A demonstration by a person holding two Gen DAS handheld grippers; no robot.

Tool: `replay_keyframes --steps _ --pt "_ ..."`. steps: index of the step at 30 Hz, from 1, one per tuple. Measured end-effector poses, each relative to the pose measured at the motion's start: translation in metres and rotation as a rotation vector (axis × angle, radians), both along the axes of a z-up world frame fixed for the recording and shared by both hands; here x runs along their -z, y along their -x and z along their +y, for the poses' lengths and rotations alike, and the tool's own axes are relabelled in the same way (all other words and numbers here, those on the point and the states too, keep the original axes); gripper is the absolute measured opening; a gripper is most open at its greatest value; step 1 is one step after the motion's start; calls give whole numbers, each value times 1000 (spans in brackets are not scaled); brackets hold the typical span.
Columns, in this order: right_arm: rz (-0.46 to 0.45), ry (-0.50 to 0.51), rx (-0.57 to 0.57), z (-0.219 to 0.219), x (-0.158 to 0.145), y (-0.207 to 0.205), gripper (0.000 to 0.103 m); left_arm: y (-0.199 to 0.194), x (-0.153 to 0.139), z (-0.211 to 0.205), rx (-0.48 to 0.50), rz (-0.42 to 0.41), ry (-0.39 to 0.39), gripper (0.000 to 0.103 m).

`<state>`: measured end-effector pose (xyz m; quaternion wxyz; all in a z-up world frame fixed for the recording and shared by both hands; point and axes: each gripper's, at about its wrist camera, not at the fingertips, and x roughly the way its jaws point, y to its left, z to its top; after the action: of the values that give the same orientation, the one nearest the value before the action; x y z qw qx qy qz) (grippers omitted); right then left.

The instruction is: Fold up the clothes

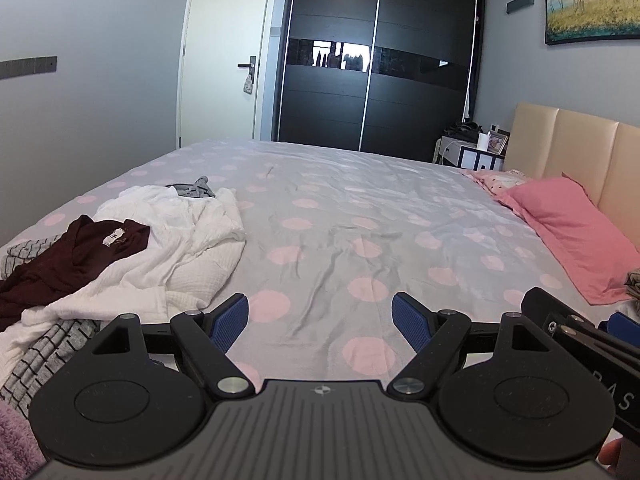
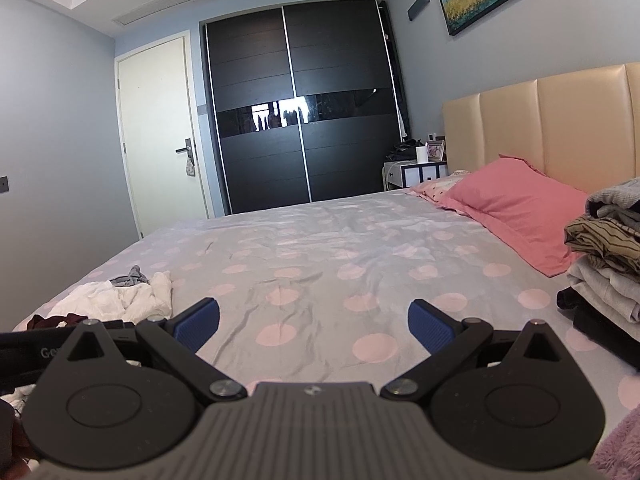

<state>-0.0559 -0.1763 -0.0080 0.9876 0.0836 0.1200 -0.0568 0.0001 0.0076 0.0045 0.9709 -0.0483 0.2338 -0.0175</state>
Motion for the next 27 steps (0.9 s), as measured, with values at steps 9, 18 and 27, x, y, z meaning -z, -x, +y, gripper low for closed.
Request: replay_keyframes --steps 9,18,27 --pt "-7 6 -11 1 3 0 102 0 0 -1 -10 5 -19 79" --pt "-4 5 -16 2 3 -1 102 1 0 -2 -15 9 -23 79" --pt "-8 3 -29 4 2 0 102 1 1 -2 -19 12 -38 79"
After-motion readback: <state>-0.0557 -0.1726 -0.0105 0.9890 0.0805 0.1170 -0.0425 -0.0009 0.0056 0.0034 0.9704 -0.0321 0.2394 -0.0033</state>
